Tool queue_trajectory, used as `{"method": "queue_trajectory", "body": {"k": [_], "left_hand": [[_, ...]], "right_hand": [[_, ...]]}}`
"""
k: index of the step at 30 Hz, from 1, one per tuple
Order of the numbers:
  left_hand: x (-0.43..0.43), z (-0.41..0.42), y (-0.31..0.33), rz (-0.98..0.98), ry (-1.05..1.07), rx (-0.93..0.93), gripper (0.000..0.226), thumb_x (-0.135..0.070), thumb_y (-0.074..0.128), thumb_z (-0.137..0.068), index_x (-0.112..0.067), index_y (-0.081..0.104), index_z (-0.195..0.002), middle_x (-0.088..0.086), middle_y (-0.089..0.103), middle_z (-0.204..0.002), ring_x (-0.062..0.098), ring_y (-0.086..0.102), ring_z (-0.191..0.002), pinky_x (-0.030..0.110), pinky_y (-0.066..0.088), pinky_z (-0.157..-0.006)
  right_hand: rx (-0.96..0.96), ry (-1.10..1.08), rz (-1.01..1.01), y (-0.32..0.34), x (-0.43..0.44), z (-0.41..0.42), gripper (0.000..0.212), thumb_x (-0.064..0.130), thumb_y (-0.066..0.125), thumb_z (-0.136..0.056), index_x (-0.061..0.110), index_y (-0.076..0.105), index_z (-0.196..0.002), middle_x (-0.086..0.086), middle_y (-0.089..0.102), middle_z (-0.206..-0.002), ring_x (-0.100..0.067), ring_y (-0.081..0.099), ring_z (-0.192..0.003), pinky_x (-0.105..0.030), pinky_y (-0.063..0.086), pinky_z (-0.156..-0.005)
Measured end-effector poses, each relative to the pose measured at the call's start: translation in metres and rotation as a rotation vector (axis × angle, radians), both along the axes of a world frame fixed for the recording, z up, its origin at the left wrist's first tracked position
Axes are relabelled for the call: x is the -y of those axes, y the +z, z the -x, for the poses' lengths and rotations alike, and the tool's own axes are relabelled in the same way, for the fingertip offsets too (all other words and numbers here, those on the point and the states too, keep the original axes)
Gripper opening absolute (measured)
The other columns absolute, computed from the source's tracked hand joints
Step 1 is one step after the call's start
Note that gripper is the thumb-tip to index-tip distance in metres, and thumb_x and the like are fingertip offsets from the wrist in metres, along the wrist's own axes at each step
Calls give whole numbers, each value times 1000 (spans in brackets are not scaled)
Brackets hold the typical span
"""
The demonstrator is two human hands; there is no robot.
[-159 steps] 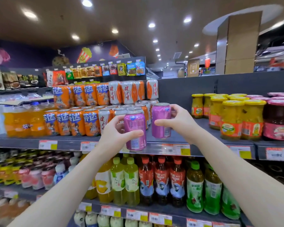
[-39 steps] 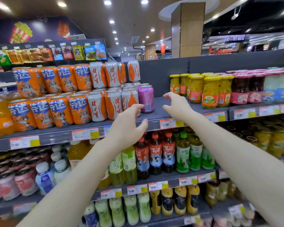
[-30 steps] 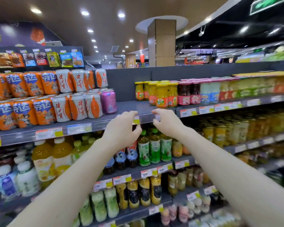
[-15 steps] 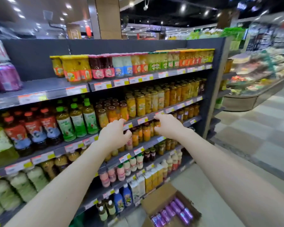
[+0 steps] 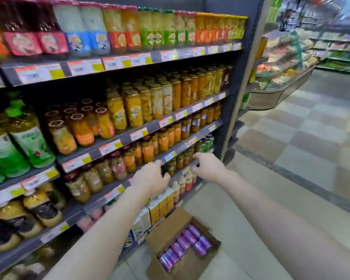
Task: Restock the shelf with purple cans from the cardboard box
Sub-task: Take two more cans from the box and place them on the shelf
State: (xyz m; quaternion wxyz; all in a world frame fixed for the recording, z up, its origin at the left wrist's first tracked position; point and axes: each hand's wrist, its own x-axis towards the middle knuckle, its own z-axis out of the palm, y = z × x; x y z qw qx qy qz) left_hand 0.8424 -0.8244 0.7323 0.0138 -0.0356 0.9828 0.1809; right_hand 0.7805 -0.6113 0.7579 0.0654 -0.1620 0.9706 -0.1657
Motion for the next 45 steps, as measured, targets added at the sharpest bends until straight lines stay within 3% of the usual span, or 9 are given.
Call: {"method": "queue_trajectory", "body": {"k": [4, 10, 16, 23, 27, 31, 35, 38, 45], "left_hand": [[13, 49, -68, -53, 24, 91, 60, -47, 49, -103, -15, 42, -153, 9, 60, -140, 28, 63, -118, 39, 56, -82], [33, 83, -165, -115, 129, 254, 51, -43, 52, -99, -13, 53, -140, 17, 65, -129, 38, 62, -118, 43, 52, -84], [23, 99, -257, -189, 221, 461, 44, -40, 53, -99, -13, 58, -133, 17, 67, -126, 38, 61, -121, 45, 55, -92], [-34, 119, -364, -342, 488, 649, 45, -37, 51, -103, -6, 61, -135, 20, 64, -134, 35, 61, -125, 38, 51, -97], [-84, 127, -431, -446, 692, 706, 36, -38, 55, -100, -10, 68, -120, 18, 71, -118, 36, 67, -111, 43, 56, -94], [-135, 129, -514, -522, 720, 809, 36, -36, 45, -104, -8, 67, -104, 14, 71, -111, 32, 68, -101, 42, 58, -89], [-180, 124, -603, -508, 695, 872, 38, -31, 40, -105, -7, 66, -118, 11, 68, -121, 31, 65, -108, 33, 50, -82], [-209, 121, -660, -498, 739, 830, 40, -37, 43, -103, -12, 56, -132, 6, 68, -105, 24, 65, -86, 34, 54, -70], [-242, 134, -784, -594, 826, 702, 49, -46, 52, -103, -18, 48, -143, 5, 64, -127, 23, 64, -101, 40, 58, -83]], "right_hand": [[134, -12, -40, -61, 22, 51, 30, 26, 56, -93, 4, 63, -112, -15, 68, -106, -34, 64, -97, -41, 52, -74], [290, 67, -96, -163, 47, 97, 19, 22, 61, -92, 6, 64, -101, -9, 65, -93, -30, 60, -89, -31, 43, -70], [573, 86, -200, -272, 43, 130, 49, 26, 61, -98, 5, 53, -141, -16, 58, -139, -32, 56, -126, -33, 45, -102], [696, 216, -315, -397, -5, 190, 34, 33, 60, -96, 7, 68, -116, -18, 68, -118, -33, 63, -113, -33, 49, -92], [755, 260, -371, -473, -42, 219, 40, 45, 57, -92, 13, 71, -110, -15, 69, -119, -33, 64, -111, -27, 44, -81], [776, 285, -460, -558, -79, 228, 33, 34, 56, -97, 11, 69, -116, -17, 68, -122, -35, 64, -110, -28, 41, -76], [826, 229, -448, -652, -109, 219, 36, 36, 59, -96, 11, 65, -121, -19, 67, -123, -38, 63, -109, -31, 43, -77], [913, 119, -386, -722, -126, 208, 40, 37, 66, -92, 14, 64, -125, -16, 66, -126, -36, 62, -112, -33, 48, -87], [874, 28, -272, -856, -142, 203, 46, 34, 65, -94, 14, 55, -134, -11, 64, -130, -32, 60, -116, -29, 42, -88]]}}
